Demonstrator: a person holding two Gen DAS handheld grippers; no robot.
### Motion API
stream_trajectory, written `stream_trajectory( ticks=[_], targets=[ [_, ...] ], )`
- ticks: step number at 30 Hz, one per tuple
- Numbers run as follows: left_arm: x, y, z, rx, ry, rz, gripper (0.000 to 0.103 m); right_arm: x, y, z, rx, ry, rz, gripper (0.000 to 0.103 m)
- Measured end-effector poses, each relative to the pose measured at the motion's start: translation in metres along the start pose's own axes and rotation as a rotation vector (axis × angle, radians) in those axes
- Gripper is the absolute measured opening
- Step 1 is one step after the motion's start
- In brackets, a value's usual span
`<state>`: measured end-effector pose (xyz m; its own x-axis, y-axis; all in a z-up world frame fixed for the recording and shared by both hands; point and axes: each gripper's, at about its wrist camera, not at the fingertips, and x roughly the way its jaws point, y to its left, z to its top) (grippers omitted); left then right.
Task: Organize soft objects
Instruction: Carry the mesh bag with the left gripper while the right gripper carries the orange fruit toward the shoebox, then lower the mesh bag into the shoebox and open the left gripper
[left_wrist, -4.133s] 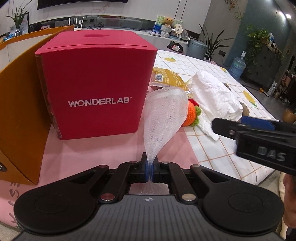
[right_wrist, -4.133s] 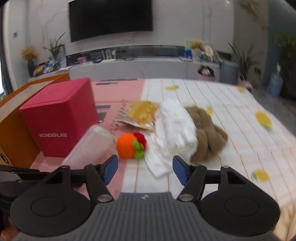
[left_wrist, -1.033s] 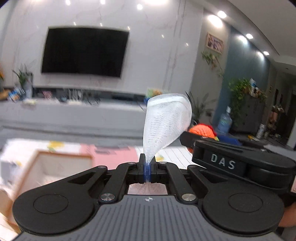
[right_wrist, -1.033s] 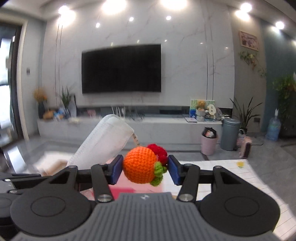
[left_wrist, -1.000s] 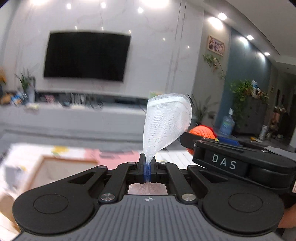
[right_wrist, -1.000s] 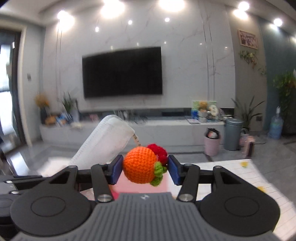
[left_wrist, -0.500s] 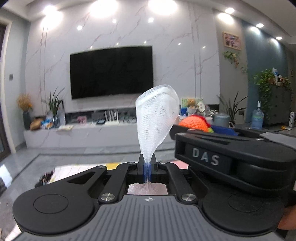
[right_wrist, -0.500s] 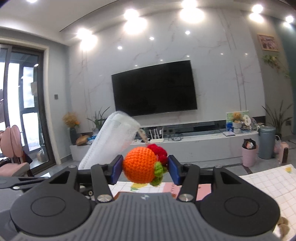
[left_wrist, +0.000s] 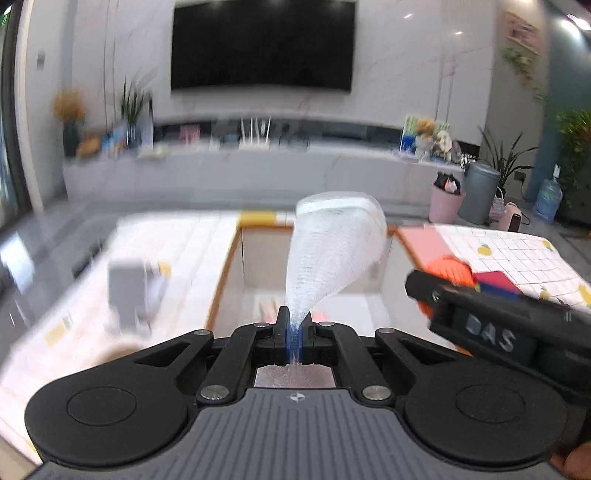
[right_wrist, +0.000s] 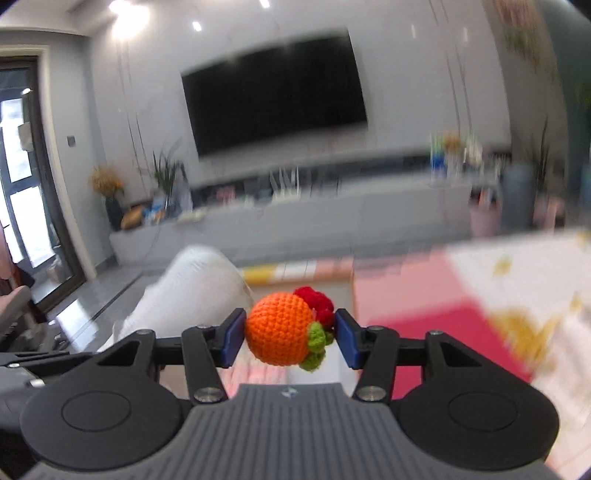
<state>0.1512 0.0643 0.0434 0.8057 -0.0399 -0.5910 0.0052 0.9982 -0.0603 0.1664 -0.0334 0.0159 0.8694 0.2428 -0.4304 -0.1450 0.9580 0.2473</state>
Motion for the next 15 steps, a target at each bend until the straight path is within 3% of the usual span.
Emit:
stream_trajectory(
  ticks=[6, 11, 15],
  targets=[
    [0.015, 0.026, -0.008, -0.049, 0.09, 0.013, 0.003, 0.018, 0.003, -0.017, -0.018, 0.056, -0.032, 0.052],
    [0.023, 0.044, -0.005, -0.111, 0.134, -0.024, 0.003, 0.022, 0.0, -0.021, 0.012, 0.085, -0.029, 0.052],
    [0.027, 0.041, -0.006, -0.093, 0.155, -0.051, 0.004, 0.02, -0.001, -0.023, 0.006, 0.095, -0.018, 0.052]
  ],
)
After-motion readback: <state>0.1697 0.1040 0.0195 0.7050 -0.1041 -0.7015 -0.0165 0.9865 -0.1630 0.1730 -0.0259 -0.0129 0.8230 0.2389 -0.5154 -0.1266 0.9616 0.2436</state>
